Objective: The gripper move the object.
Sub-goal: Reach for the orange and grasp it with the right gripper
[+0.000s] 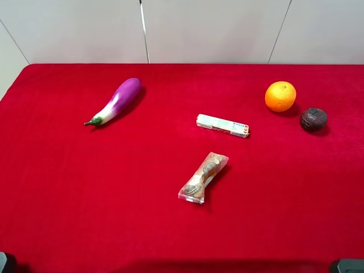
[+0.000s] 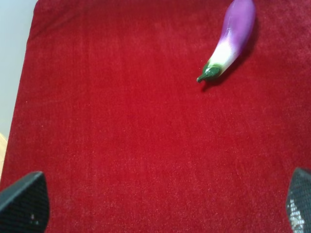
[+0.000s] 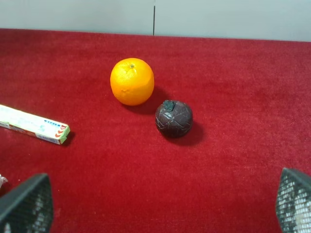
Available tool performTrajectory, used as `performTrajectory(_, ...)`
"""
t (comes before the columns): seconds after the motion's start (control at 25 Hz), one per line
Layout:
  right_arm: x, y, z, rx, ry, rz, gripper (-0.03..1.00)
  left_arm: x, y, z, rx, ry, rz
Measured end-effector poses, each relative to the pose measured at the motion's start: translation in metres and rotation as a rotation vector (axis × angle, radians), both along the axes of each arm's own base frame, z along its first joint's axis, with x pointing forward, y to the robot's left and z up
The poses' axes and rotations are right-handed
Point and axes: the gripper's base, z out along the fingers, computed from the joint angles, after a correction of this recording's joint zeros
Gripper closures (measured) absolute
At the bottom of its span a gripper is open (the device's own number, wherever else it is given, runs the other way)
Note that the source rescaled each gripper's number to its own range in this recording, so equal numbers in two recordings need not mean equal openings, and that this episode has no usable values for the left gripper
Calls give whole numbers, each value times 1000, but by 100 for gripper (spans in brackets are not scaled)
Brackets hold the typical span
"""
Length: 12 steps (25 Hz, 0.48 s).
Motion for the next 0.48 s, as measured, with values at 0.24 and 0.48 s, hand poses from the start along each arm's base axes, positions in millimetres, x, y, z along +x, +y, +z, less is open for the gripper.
performTrajectory(0.24,0,0,0,0,0,0,-3,0,0,0,0,0,0)
performTrajectory(0.48,0,0,0,0,0,0,-3,0,0,0,0,0,0)
